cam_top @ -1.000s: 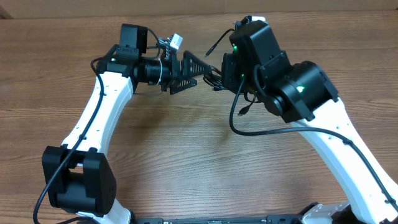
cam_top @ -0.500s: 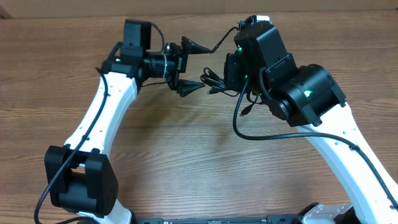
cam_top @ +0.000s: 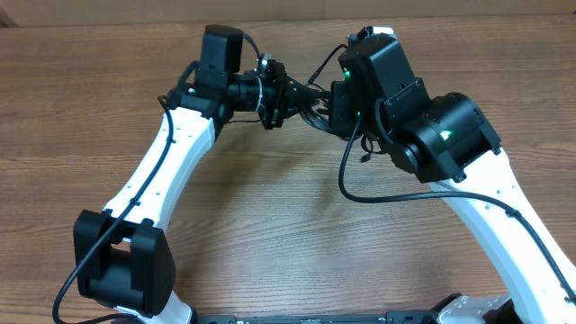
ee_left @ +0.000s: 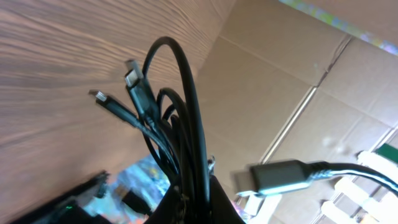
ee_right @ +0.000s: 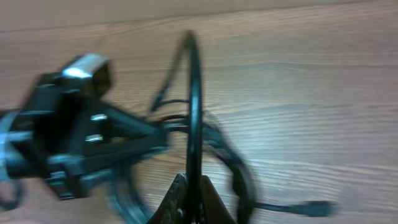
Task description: Untangle cables
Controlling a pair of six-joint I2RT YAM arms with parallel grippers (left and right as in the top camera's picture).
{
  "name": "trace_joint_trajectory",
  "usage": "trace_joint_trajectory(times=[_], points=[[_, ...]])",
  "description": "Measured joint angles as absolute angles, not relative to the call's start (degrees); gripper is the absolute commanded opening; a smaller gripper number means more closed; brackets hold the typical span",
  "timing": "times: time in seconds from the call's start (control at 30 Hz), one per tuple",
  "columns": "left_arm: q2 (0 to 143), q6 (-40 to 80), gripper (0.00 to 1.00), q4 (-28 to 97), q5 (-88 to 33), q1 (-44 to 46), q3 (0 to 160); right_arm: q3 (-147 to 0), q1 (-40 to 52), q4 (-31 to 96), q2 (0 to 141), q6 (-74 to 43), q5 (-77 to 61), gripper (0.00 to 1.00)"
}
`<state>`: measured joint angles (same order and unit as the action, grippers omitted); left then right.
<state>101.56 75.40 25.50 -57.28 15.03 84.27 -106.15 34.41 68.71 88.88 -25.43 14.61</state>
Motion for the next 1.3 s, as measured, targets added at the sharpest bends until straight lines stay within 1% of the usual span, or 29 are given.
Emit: trace_joint_trajectory(times=[0.1, 0.2, 0.37, 0.43, 0.53, 0.73, 0.87, 1.13, 1.3], points=[[101.5, 68.7, 0.04, 32.2, -58.0, 11.5, 84.5, -106.1, 31.2, 70.1, 88.9, -25.4, 15.0, 0.04], [101.1, 61.7, 0.04, 40.4, -58.4, 6.0, 84.5, -106.1, 25.3, 70.9, 88.9, -25.4, 14.9, 0.04], [97.5, 48.4, 0.04, 54.7, -58.5, -6.7, 84.5, -106.1, 17.2, 71.0, 88.9, -25.5, 14.8, 0.04], [95.3, 43.1, 0.04, 59.4, -59.1, -11.6, 84.6, -106.1, 15.4, 70.9, 88.9, -25.5, 13.3, 0.04], [93.4, 39.0, 0.04, 61.7, -59.4, -14.0, 84.6, -106.1, 15.5, 70.2, 88.9, -25.5, 10.5, 0.04], [93.1, 36.0, 0.04, 60.2, -58.7, -13.5, 84.6, -106.1, 17.0, 68.1, 88.9, -25.5, 7.8, 0.04], [93.1, 36.5, 0.04, 55.8, -57.2, -10.5, 84.6, -106.1, 20.9, 67.2, 88.9, -25.4, 7.6, 0.04], [93.2, 42.7, 0.04, 45.8, -55.5, 0.7, 84.6, -106.1, 29.1, 67.1, 89.7, -25.8, 7.5, 0.04], [93.1, 47.1, 0.04, 40.5, -56.4, 2.8, 84.6, -106.1, 30.9, 67.0, 94.2, -28.4, 7.0, 0.04]])
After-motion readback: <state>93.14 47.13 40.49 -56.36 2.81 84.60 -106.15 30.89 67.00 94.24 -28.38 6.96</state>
